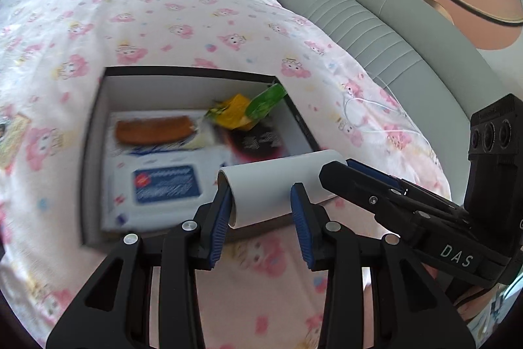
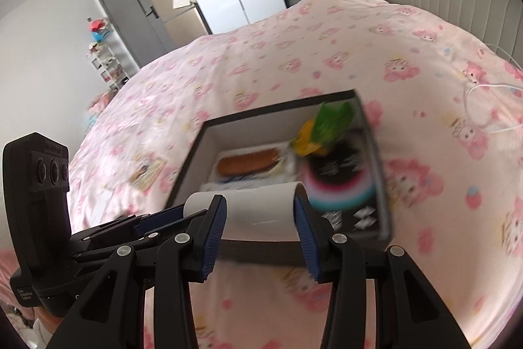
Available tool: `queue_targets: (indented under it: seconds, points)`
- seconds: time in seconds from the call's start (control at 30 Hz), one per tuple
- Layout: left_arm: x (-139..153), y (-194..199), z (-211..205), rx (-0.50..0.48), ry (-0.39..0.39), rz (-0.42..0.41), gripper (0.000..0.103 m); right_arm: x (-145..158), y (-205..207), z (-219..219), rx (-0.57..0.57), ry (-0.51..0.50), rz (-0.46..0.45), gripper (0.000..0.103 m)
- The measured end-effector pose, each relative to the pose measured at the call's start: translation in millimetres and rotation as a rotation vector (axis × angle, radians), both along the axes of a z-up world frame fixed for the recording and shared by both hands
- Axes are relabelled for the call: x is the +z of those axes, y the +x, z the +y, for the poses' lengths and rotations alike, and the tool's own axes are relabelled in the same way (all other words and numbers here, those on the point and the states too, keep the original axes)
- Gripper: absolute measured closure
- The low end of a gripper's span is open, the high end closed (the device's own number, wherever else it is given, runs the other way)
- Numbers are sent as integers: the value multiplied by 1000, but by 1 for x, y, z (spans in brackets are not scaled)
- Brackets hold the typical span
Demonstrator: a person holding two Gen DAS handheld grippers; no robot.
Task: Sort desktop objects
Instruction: 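Carry the paper roll in the left gripper into the DAPHNE box, then open the left gripper to drop the roll beside the wipes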
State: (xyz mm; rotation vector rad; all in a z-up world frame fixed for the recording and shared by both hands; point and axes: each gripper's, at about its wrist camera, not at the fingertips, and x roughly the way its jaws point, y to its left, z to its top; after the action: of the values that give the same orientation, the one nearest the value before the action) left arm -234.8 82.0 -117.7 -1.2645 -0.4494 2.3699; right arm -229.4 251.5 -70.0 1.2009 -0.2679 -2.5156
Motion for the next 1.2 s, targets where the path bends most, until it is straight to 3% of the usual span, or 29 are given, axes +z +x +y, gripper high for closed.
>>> queue_targets:
  seconds: [0.4,0.63,0.87,1.2]
  points:
    - [-49,-51,50,-31,35,-109,67,-55,-36,44,-85,-14,-104,63]
    - [-59,-52,61,-49,-39,-133,67,-62,-33,47,-120,61,-94,63]
    - [-46,-40,60,-55,-61,-96,67,-59,-26,47,-135,76,-96,63]
    - [-13,-25,46,-33,-73,-28,67,-31,-7,31,-150,120,-41,63]
